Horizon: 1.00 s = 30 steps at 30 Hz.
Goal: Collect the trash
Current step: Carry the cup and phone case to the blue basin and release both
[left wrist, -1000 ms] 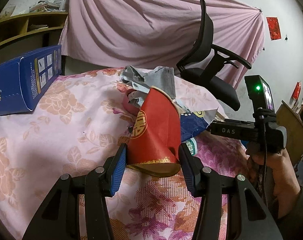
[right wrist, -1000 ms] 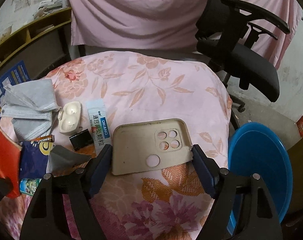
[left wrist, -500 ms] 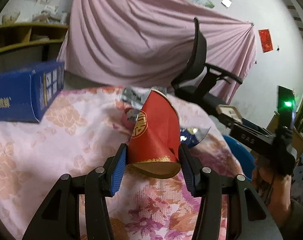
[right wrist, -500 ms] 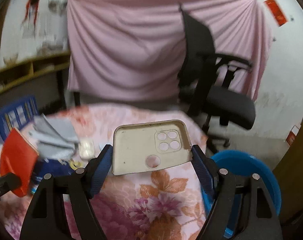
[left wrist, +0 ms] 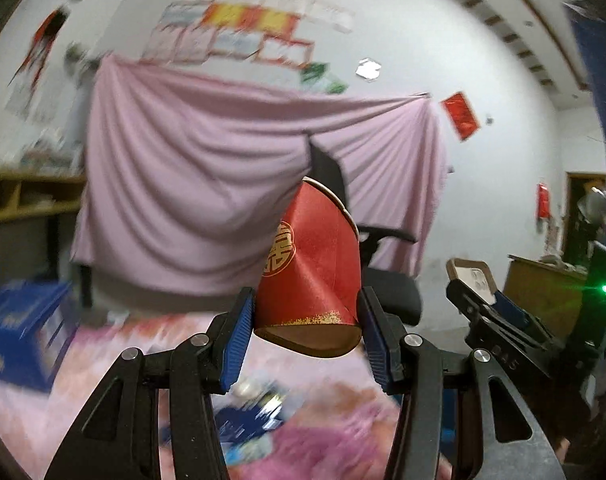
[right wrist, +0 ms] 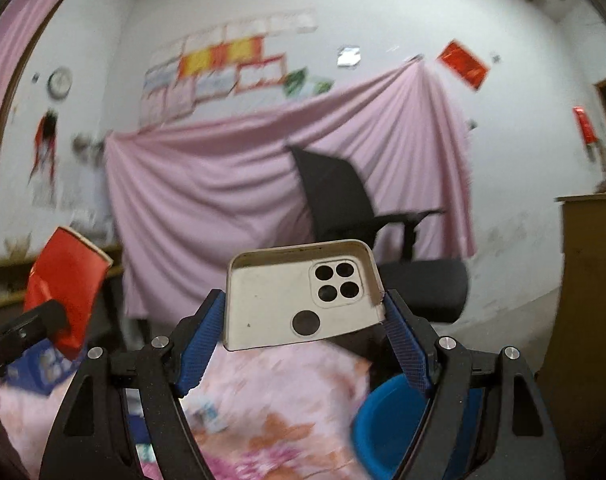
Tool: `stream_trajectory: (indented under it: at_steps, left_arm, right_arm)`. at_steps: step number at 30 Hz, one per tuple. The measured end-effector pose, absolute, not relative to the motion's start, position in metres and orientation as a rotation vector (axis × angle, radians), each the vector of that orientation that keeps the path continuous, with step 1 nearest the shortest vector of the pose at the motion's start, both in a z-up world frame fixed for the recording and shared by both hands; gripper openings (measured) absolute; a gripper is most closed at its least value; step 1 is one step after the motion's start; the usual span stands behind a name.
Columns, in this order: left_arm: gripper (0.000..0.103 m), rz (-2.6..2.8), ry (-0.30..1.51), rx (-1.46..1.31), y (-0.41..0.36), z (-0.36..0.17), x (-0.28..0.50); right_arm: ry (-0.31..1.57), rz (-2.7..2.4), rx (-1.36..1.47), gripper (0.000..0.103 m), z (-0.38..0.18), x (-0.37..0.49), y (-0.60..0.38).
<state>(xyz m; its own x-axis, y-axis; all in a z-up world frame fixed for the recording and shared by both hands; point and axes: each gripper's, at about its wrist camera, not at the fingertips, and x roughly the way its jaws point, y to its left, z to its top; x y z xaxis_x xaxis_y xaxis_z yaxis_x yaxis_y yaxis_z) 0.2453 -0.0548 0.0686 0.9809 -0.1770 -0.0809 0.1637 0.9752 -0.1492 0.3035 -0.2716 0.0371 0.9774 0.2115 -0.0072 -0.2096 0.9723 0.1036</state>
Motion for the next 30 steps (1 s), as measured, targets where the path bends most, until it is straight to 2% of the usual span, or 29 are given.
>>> stream_trajectory:
  at_steps: [3, 8, 17, 21, 30]
  left_arm:
    - [0.046, -0.234, 0.071, -0.091, -0.084, 0.077, 0.26]
    - [0.046, -0.328, 0.113, -0.08, -0.132, 0.075, 0.293]
    - [0.046, -0.43, 0.41, -0.095, -0.201, 0.051, 0.367]
    - [0.046, -0.436, 0.538, -0.117, -0.211, 0.038, 0.397]
    - [0.048, -0.41, 0.696, -0.178, -0.212, 0.01, 0.42]
  right_arm:
    - [-0.032, 0.148, 0.144, 0.078, 0.044, 0.298, -0.304]
    - [-0.015, 0.06, 0.182, 0.078, 0.047, 0.299, -0.348]
    - [0.19, -0.034, 0.28, 0.078, 0.021, 0.328, -0.403]
    - [0.281, -0.042, 0.324, 0.078, 0.009, 0.343, -0.417]
    - [0.405, 0.002, 0.377, 0.079, -0.011, 0.363, -0.425]
